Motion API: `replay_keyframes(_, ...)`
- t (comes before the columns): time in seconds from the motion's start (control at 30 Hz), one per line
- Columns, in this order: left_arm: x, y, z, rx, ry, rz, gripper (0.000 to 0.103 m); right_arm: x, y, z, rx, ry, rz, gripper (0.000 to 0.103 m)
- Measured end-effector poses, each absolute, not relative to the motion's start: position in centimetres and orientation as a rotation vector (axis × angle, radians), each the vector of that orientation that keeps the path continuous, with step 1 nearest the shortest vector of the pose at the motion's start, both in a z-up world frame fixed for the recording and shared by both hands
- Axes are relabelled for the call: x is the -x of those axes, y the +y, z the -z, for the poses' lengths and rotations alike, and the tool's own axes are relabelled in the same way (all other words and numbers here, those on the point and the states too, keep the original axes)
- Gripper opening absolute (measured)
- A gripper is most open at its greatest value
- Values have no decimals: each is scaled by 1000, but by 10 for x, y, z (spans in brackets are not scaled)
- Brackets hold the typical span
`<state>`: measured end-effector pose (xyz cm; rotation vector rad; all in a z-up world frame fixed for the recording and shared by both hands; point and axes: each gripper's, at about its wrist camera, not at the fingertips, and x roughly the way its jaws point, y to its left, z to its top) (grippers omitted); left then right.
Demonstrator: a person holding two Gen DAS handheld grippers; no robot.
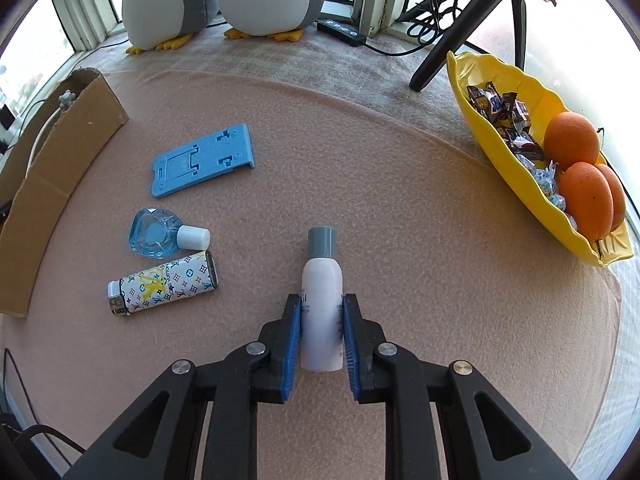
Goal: Organize rigid objects
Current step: 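Close the right gripper on the white spray bottle and lift it, then carry the spray bottle into the box and open the right gripper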
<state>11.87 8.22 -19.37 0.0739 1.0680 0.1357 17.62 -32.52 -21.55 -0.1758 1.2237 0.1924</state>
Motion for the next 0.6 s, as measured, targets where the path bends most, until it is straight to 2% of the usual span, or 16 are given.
replay_keyframes(0.6,-118,83,194,-66,1064,-131,35,-143,-257,155,203,1089,-266,18)
